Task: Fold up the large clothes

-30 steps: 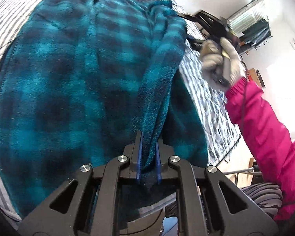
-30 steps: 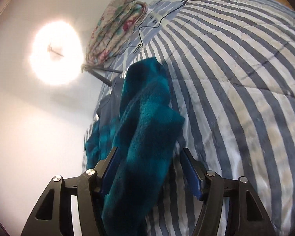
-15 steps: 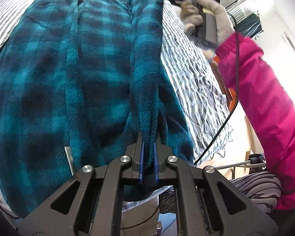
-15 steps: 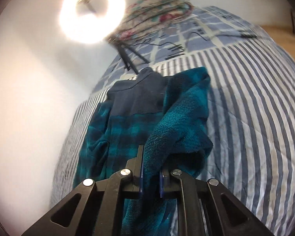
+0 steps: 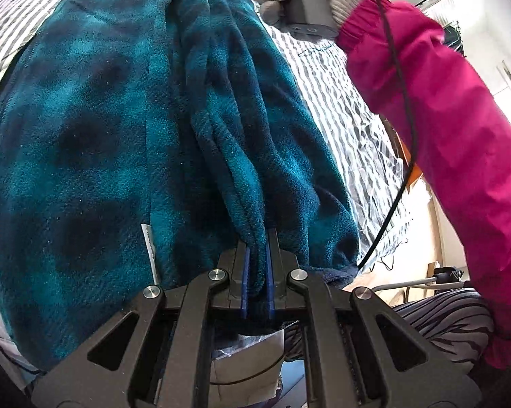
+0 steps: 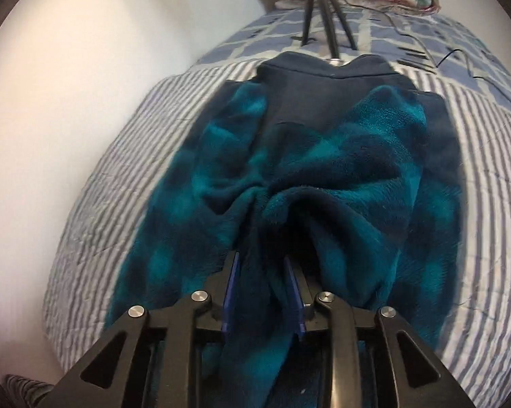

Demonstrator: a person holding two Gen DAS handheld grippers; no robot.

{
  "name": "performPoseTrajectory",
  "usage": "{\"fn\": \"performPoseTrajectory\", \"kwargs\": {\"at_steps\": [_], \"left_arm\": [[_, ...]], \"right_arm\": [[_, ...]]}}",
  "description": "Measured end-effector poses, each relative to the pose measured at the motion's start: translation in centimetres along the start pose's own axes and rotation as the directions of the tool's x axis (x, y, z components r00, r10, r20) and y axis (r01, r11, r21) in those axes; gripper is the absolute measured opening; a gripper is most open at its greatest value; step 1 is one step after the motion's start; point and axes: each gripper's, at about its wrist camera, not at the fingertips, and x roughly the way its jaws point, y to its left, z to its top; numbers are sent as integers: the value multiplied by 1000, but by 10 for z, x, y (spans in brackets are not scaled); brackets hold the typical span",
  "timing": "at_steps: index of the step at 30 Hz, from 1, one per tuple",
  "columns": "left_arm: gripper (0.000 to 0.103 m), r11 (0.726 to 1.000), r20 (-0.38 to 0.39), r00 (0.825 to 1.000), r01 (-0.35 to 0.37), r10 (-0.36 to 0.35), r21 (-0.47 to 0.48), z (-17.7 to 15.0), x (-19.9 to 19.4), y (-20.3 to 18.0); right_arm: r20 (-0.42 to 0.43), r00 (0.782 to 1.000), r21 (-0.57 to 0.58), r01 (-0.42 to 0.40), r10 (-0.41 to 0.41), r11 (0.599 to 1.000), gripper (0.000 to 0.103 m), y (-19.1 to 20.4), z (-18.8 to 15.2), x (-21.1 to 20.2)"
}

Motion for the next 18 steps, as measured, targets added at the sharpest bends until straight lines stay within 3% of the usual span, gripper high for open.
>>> {"fn": "performPoseTrajectory", "kwargs": {"at_steps": [2,4,7,10,12,14,18], "left_arm": [[5,1000,0,1000,1,-1,2,0,-1,0],[5,1000,-1,1000,0,0,7,-2,-1,-1],[5,1000,4,1000,-8,8,19,-5,-2,-5],[5,999,5,1000,-13,13,32,-9,-5,-7],[14,999,6,1000,-15,15,44,-11,-9,-10],[29,999,16,1000,-4,3,50,-14,-15,-12],[30,997,38,999,22,-25,79,-22,-35,-17]], "right_arm": [[51,997,3,-66,66,998,29,0,-5,-20],[142,978,40,-161,154,986,29,-13,-11,-53],[195,978,111,-92,69,990,25,-35,-21,-76],[168,986,165,-6,-23,986,24,-56,-33,-79],[158,987,201,-14,-19,979,24,-67,-47,-81],[157,987,210,-11,-22,978,24,-74,-56,-88],[143,990,180,-27,1,983,24,-63,-86,-103]]}}
